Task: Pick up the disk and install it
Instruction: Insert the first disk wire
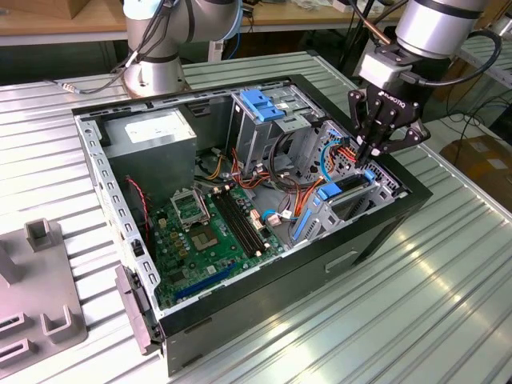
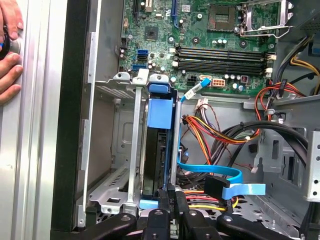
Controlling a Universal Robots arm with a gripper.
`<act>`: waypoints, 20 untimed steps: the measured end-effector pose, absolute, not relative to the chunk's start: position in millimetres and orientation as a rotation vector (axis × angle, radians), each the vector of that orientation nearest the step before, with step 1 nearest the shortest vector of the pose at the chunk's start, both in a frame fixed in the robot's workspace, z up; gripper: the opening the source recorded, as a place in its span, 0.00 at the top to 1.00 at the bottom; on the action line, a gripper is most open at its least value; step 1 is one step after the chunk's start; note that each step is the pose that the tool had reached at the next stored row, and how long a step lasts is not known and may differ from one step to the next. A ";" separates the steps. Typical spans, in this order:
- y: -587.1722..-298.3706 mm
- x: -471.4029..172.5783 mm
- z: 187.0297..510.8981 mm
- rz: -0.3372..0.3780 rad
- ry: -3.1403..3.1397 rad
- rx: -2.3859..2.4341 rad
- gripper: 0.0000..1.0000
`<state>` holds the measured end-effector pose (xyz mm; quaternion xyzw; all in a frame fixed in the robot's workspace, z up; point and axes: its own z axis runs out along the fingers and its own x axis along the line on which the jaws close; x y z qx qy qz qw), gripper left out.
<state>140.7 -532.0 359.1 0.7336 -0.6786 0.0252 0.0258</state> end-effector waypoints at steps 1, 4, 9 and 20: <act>-532.0 140.7 359.0 0.078 -2.098 2.268 0.84; -532.3 140.7 359.0 0.078 -2.098 2.268 0.84; -539.4 140.2 359.0 0.078 -2.098 2.268 0.84; -541.0 140.2 359.0 0.078 -2.098 2.268 0.84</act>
